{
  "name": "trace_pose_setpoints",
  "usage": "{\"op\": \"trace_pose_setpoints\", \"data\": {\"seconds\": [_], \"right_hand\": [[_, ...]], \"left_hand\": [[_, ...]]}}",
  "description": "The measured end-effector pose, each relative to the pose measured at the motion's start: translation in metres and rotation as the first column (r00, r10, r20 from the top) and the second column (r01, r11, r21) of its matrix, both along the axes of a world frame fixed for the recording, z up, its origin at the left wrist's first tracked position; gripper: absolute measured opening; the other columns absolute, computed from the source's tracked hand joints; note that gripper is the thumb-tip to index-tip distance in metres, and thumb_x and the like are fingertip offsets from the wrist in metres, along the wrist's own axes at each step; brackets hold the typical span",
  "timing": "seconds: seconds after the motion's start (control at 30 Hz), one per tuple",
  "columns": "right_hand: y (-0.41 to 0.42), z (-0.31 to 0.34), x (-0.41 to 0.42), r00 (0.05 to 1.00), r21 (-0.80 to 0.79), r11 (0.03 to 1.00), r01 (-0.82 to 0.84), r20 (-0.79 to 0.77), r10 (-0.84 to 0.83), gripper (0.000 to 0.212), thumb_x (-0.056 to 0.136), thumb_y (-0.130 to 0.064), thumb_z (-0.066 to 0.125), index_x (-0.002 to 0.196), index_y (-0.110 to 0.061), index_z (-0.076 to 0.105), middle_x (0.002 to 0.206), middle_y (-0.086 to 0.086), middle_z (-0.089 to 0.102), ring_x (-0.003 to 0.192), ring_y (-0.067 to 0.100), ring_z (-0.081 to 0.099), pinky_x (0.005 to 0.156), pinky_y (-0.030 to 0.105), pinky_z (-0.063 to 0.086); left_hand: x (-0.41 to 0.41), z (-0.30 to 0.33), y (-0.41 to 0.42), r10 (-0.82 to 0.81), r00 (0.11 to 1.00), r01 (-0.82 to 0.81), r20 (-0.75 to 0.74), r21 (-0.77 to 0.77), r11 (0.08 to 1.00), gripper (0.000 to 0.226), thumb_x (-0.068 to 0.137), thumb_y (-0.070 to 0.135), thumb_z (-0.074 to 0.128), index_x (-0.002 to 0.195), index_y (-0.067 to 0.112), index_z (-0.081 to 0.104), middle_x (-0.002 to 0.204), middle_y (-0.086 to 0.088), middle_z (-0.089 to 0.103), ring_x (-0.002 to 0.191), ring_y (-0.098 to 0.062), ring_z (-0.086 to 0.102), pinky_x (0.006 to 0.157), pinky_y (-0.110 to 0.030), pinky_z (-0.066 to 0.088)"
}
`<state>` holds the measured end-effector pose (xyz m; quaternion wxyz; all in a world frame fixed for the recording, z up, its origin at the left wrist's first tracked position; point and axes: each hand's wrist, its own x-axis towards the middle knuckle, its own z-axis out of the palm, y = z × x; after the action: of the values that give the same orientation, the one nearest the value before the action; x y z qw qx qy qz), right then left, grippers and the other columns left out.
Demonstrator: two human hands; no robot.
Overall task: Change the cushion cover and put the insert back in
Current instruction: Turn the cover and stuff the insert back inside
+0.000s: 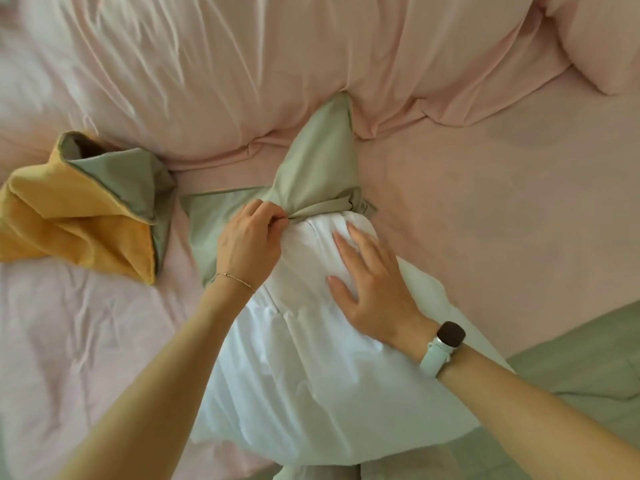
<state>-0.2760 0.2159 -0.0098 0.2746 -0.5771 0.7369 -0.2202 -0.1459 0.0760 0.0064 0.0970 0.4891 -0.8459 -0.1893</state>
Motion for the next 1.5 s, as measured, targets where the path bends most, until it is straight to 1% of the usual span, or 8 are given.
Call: {"op": "trace_pose_setpoints", "data": {"seconds": [0.53, 0.63, 0.8, 0.93, 1.17, 1.3, 1.4, 1.5], "right_hand": [[-0.088, -0.007, 0.061, 0.919, -0.032, 0.952, -0.305, -0.271, 0.286, 0.053, 0.087, -0.032, 0.032, 0.129, -0.007, 0.053, 0.130, 0.017, 0.053, 0.120, 0.042, 0.046, 0.105, 0.044, 0.029], [-0.053, 0.004, 0.017, 0.995, -0.275, 0.957, -0.088, 0.012, 0.095, 0.045, 0.088, -0.029, 0.039, 0.122, -0.008, 0.060, 0.124, 0.012, 0.061, 0.116, 0.032, 0.055, 0.100, 0.043, 0.038], [-0.044, 0.007, -0.044, 0.927, 0.383, 0.923, -0.030, 0.357, -0.118, 0.067, 0.090, -0.052, 0.046, 0.146, -0.022, 0.025, 0.149, -0.006, 0.031, 0.138, 0.015, 0.027, 0.111, 0.026, 0.022], [-0.051, 0.022, -0.013, 0.842, 0.352, 0.927, -0.126, 0.533, -0.088, 0.014, 0.096, -0.035, 0.045, 0.106, -0.037, 0.054, 0.109, -0.019, 0.057, 0.111, 0.011, 0.051, 0.082, 0.010, 0.037], [-0.059, 0.076, 0.038, 0.389, 0.198, 0.965, -0.174, 0.914, -0.118, 0.034, 0.099, -0.004, 0.033, 0.131, -0.009, 0.046, 0.133, 0.000, 0.048, 0.124, 0.014, 0.046, 0.103, 0.024, 0.038], [-0.082, 0.056, 0.045, 0.944, -0.103, 0.995, 0.001, 0.328, 0.033, 0.049, 0.092, -0.009, 0.050, 0.139, -0.010, 0.038, 0.145, 0.007, 0.037, 0.133, 0.025, 0.033, 0.107, 0.028, 0.025], [-0.112, 0.048, 0.057, 0.963, -0.076, 0.960, -0.269, -0.045, 0.266, 0.068, 0.094, -0.034, 0.049, 0.149, -0.015, 0.013, 0.156, 0.003, 0.010, 0.144, 0.023, 0.004, 0.113, 0.041, 0.009], [-0.141, 0.055, 0.063, 0.929, -0.036, 0.939, -0.342, -0.160, 0.333, 0.044, 0.097, -0.036, 0.041, 0.133, -0.011, 0.042, 0.136, 0.009, 0.046, 0.131, 0.026, 0.034, 0.111, 0.040, 0.012]], "left_hand": [[0.059, 0.016, -0.014, 0.400, 0.873, -0.308, -0.279, 0.320, 0.896, 0.010, 0.088, 0.005, 0.056, 0.080, 0.010, 0.057, 0.068, 0.012, 0.053, 0.059, 0.013, 0.049, 0.062, -0.006, 0.037], [0.058, 0.013, -0.010, 0.439, 0.865, -0.358, -0.244, 0.314, 0.880, 0.012, 0.091, 0.005, 0.052, 0.081, 0.010, 0.054, 0.066, 0.010, 0.050, 0.058, 0.008, 0.048, 0.060, -0.010, 0.035], [0.058, 0.018, 0.007, 0.436, 0.879, -0.385, -0.196, 0.250, 0.888, 0.008, 0.091, 0.003, 0.051, 0.089, 0.003, 0.059, 0.075, 0.003, 0.052, 0.069, -0.005, 0.050, 0.061, -0.010, 0.034], [0.051, 0.039, 0.015, 0.224, 0.956, -0.208, -0.190, 0.098, 0.973, 0.031, 0.088, 0.027, 0.046, 0.100, 0.004, 0.063, 0.099, 0.001, 0.051, 0.093, -0.022, 0.051, 0.083, -0.020, 0.035], [0.073, 0.086, 0.033, 0.324, 0.945, -0.327, 0.047, 0.165, 0.930, 0.082, 0.057, 0.076, 0.037, 0.127, 0.036, 0.050, 0.153, 0.005, 0.020, 0.142, -0.020, 0.007, 0.115, -0.036, 0.008], [0.112, 0.098, 0.026, 0.356, 0.931, -0.364, 0.082, 0.146, 0.920, 0.077, 0.059, 0.068, 0.056, 0.127, 0.033, 0.053, 0.151, -0.001, 0.025, 0.141, -0.030, 0.011, 0.113, -0.043, 0.015], [0.117, 0.105, 0.030, 0.363, 0.915, -0.355, 0.177, -0.078, 0.932, 0.050, 0.070, 0.047, 0.070, 0.116, 0.026, 0.064, 0.130, -0.007, 0.049, 0.122, -0.038, 0.038, 0.092, -0.048, 0.036], [0.122, 0.105, 0.033, 0.254, 0.961, -0.254, 0.112, -0.010, 0.967, 0.030, 0.084, 0.023, 0.062, 0.114, 0.019, 0.066, 0.121, -0.008, 0.058, 0.113, -0.033, 0.052, 0.089, -0.044, 0.046]]}}
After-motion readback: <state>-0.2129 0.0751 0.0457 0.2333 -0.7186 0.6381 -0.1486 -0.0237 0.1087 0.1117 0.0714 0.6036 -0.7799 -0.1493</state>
